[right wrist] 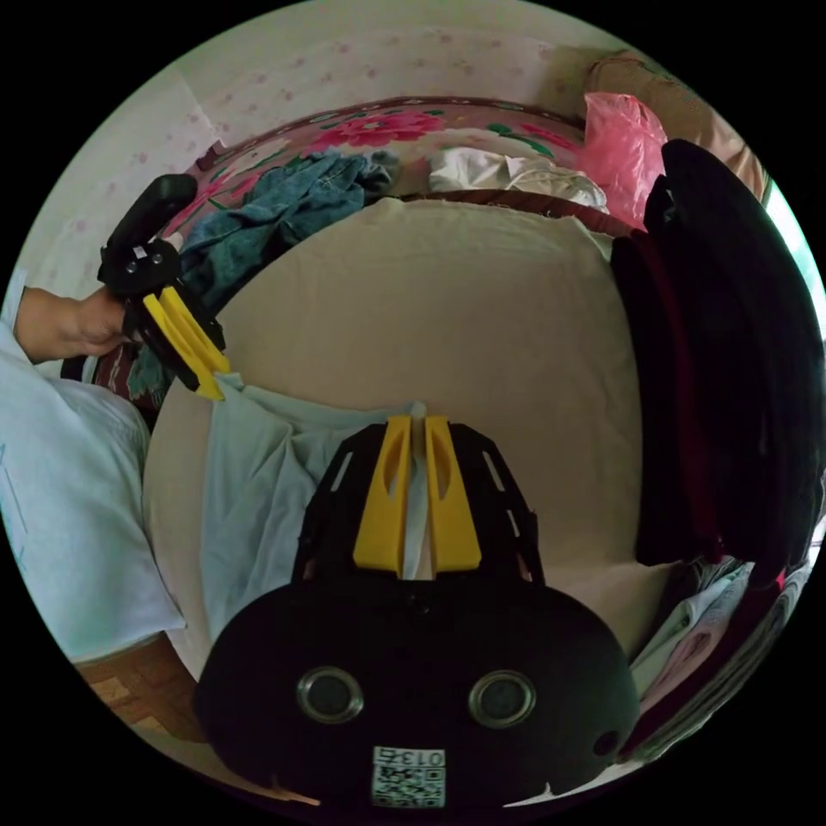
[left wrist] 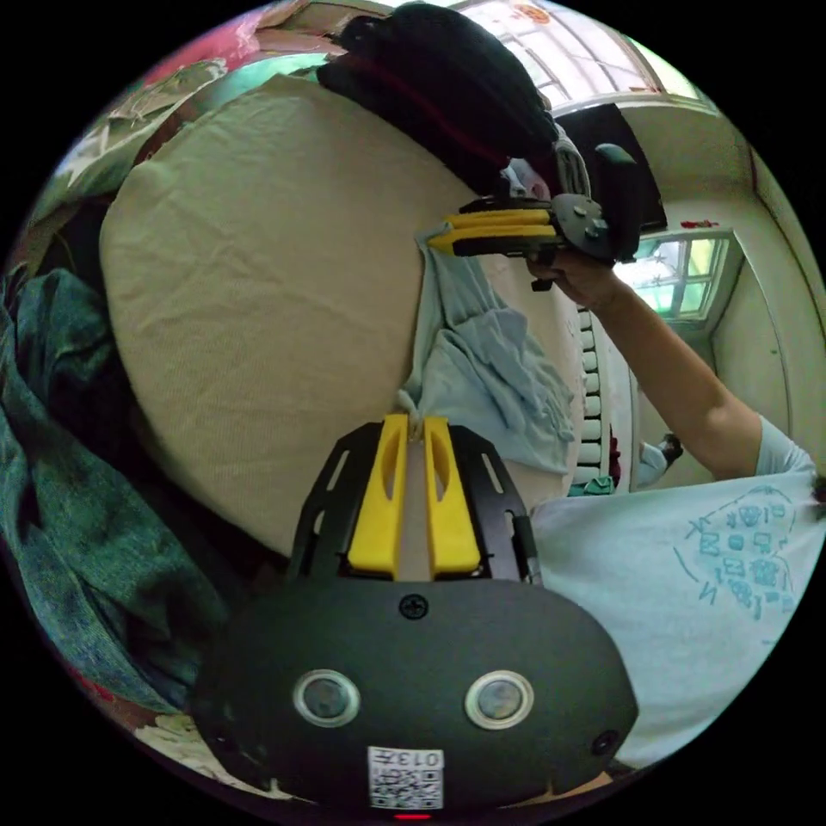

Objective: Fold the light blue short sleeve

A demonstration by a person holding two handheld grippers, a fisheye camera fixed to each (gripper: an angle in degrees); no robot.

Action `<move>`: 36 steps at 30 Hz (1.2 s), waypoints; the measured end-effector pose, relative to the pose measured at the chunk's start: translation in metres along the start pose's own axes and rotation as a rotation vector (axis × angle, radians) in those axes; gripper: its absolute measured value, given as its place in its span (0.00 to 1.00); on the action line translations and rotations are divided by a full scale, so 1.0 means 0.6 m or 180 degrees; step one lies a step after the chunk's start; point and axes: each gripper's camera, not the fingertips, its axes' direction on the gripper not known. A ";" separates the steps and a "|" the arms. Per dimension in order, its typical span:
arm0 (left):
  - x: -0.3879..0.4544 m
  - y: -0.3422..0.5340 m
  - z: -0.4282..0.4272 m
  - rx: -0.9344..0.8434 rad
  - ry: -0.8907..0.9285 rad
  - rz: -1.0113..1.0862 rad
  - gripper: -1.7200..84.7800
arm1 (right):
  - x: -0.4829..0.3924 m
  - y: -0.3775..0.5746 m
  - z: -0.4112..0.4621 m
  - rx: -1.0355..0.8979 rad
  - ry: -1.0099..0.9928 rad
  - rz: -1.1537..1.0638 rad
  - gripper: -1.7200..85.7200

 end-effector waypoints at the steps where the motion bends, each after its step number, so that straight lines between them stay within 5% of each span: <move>1: 0.011 0.009 0.005 0.0074 0.0066 0.0020 0.05 | -0.002 0.011 -0.007 0.0008 0.0025 0.0000 0.05; 14: 0.316 0.068 0.085 0.0145 0.0654 0.1307 0.04 | -0.060 0.305 -0.225 0.0817 0.0394 0.0069 0.05; 27: 0.738 0.111 0.461 -0.1039 0.0830 0.2945 0.04 | -0.205 0.751 -0.291 0.0717 0.0888 0.1081 0.05; 36: 0.926 0.161 0.704 -0.1452 0.0622 0.3276 0.04 | -0.262 0.979 -0.227 0.0579 0.0848 0.1831 0.05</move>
